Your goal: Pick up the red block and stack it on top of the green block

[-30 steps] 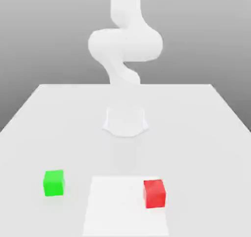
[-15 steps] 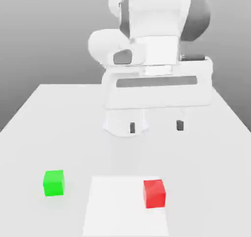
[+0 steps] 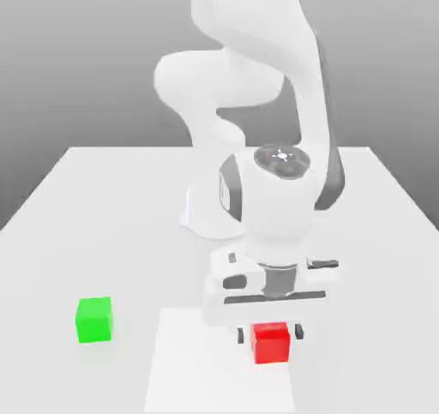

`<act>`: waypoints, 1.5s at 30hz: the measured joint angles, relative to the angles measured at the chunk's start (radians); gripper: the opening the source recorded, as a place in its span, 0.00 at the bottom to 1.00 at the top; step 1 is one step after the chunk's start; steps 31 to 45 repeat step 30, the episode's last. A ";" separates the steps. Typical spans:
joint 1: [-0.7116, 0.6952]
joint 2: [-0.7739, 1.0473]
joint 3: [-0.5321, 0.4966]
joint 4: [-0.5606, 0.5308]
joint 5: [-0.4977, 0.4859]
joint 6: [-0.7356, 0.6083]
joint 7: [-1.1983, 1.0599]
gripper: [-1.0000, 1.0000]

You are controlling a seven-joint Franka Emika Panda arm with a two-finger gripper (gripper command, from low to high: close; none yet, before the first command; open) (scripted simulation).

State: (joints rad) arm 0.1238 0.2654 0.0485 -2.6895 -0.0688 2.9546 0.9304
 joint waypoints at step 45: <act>-0.509 -0.152 -0.190 -0.043 0.128 -0.110 -0.397 1.00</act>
